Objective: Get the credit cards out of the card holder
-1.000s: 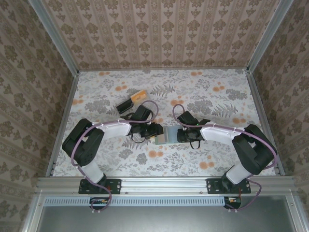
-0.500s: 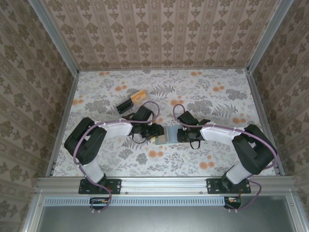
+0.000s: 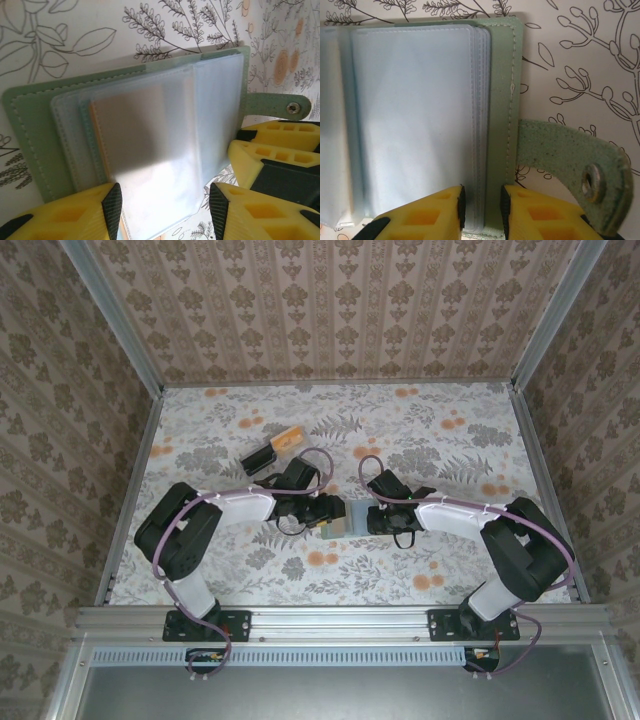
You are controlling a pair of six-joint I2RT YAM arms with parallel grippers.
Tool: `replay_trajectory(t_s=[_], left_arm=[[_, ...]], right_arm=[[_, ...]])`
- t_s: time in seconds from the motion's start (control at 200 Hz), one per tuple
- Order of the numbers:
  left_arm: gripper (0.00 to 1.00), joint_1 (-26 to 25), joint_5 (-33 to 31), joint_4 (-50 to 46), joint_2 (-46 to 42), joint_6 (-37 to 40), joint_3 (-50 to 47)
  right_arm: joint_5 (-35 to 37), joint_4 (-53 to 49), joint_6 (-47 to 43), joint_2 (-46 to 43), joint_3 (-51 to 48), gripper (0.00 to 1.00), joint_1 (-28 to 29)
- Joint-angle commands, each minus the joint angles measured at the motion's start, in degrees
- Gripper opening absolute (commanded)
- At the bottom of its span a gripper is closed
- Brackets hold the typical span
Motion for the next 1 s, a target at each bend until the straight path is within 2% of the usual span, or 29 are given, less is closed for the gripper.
replay_trajectory(t_s=[0.0, 0.23, 0.575, 0.995], left_arm=[[0.53, -0.44, 1.96, 2.05, 1.21, -0.82, 1.28], [0.53, -0.49, 2.02, 1.49, 1.63, -0.83, 1.69], [0.53, 0.76, -5.51, -3.54, -4.78, -0.1, -0.69], [0.52, 1.44, -5.69, -6.11, -3.11, 0.43, -0.65]], right_arm=[[-1.78, 0.45, 0.71, 0.26, -1.55, 0.29, -0.13], [-1.74, 0.46, 0.71, 0.35, -1.47, 0.29, -0.13], [-3.52, 1.64, 2.6, -0.04, -2.07, 0.26, 0.03], [-3.75, 2.05, 3.77, 0.53, -1.73, 0.26, 1.1]])
